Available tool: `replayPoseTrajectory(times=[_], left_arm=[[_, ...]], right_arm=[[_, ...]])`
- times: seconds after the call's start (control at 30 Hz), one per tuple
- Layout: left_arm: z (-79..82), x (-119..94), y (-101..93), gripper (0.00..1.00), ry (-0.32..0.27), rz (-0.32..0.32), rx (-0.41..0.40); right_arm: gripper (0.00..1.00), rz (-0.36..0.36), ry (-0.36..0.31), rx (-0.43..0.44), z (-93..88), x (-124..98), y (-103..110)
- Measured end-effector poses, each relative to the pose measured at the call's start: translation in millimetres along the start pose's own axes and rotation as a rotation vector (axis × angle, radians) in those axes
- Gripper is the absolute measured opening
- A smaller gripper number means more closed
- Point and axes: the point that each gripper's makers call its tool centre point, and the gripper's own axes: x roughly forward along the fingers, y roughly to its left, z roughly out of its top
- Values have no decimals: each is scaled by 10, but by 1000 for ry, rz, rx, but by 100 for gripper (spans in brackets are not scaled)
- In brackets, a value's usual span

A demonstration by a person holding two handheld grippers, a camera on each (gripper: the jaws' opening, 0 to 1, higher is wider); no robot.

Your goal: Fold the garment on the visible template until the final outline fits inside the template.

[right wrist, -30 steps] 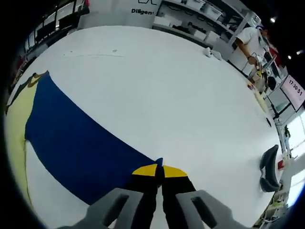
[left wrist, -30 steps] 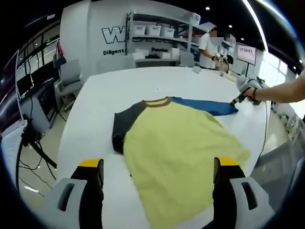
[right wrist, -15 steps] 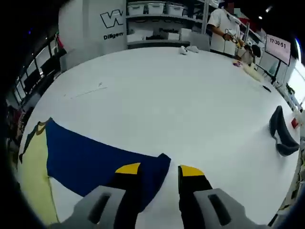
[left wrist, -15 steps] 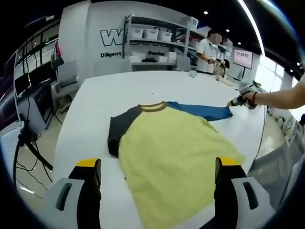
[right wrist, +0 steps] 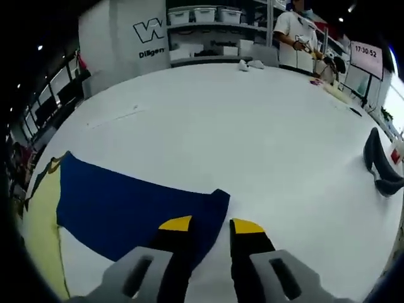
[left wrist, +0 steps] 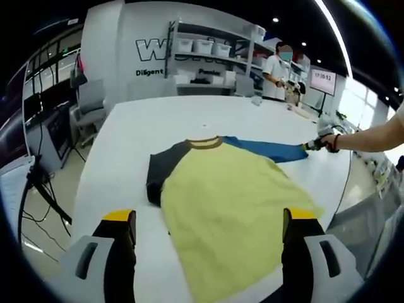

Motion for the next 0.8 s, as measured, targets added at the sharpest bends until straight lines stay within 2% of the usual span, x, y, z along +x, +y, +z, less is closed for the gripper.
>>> replayPoseTrajectory(times=[0.07,0.1,0.27,0.3,0.33,0.37,0.4,0.43,0.53,0.73,0.8], left_arm=[[-5,0,1,95,2,1,2],[-5,-1,3,95,2,3,0],[14,-17,-6,95,-5,1,0],[17,-21,-5,96,-7,1,0],[19,-26,-7,96,-9,0,1],[17,-31,-11,96,-7,-3,2],[17,-41,-17,96,-8,-7,4],[24,-50,-26,96,-14,-13,10],[28,-73,-37,98,-26,-22,11],[-30,-104,-31,99,-19,-23,14],[-54,-127,-30,99,-17,-28,9]], right_arm=[[0,8,-3,4,12,7,21],[0,-12,-7,-2,33,-3,8],[0,6,-14,-27,161,-125,118],[0,27,-24,-8,201,-147,158],[0,71,-11,22,210,-169,235],[0,96,21,50,193,-202,297],[0,115,26,77,237,-248,340],[0,137,2,70,325,-293,398],[0,180,7,103,456,-415,558],[0,267,9,138,606,-571,925],[0,315,18,163,650,-639,1142]])
